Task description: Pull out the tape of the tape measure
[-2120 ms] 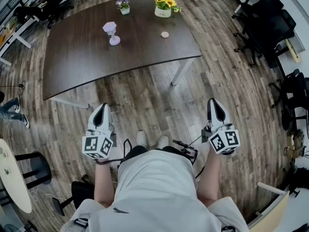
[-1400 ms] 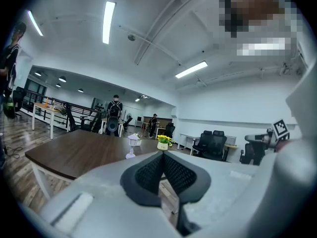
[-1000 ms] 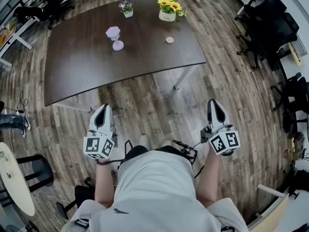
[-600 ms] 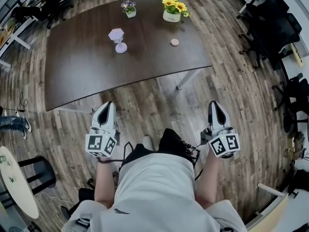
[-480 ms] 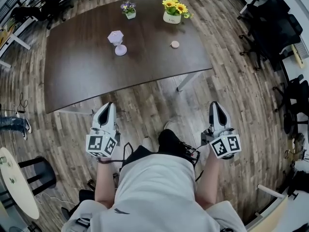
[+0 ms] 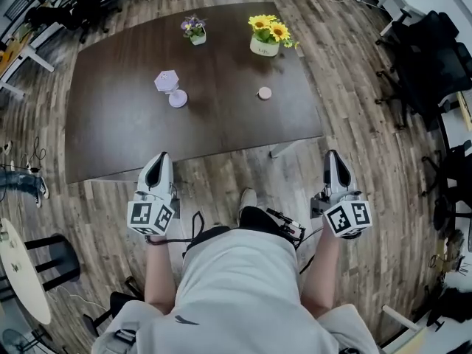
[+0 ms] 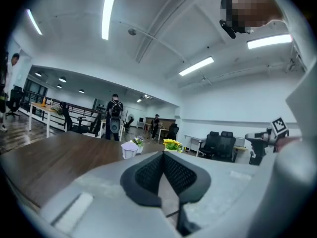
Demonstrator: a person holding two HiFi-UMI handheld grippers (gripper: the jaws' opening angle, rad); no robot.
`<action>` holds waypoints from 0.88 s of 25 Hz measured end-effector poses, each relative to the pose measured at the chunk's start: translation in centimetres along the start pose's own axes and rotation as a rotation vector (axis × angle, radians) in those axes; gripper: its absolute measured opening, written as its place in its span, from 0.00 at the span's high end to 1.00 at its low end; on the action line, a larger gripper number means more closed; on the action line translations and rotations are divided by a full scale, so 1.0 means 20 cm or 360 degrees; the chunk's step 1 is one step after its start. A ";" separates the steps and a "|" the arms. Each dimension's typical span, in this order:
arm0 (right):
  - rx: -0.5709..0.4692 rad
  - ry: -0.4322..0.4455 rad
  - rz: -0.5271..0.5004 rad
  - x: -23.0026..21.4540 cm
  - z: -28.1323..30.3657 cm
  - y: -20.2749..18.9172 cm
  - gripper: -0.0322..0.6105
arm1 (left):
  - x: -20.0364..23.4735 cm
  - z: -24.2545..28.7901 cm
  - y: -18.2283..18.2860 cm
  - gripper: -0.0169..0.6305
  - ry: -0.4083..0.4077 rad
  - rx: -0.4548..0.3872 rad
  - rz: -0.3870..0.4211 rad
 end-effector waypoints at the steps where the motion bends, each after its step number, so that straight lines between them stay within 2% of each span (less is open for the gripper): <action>1: 0.0012 0.0013 -0.0004 -0.05 0.05 0.01 0.95 | -0.02 0.04 0.01 0.96 0.0009 0.0000 0.0000; 11: 0.0142 0.0106 0.0039 -0.35 0.38 0.02 0.95 | -0.11 0.38 0.07 0.96 0.0092 0.0018 0.0047; 17: 0.0214 0.0115 0.0067 -0.37 0.56 -0.04 0.95 | -0.05 0.50 0.04 0.96 0.0128 0.0066 -0.0002; 22: 0.0258 0.0089 0.0049 -0.35 0.69 -0.08 0.95 | 0.03 0.65 0.04 0.96 0.0058 0.0088 -0.0019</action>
Point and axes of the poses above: the fingertips, and each gripper's own axes: z forward along the fingers, x to its left, y out of its top, the point moved 9 cm from there along -z, backward along the fingers, and after that the axes turned 3 degrees about x, right-handed, at the moved point
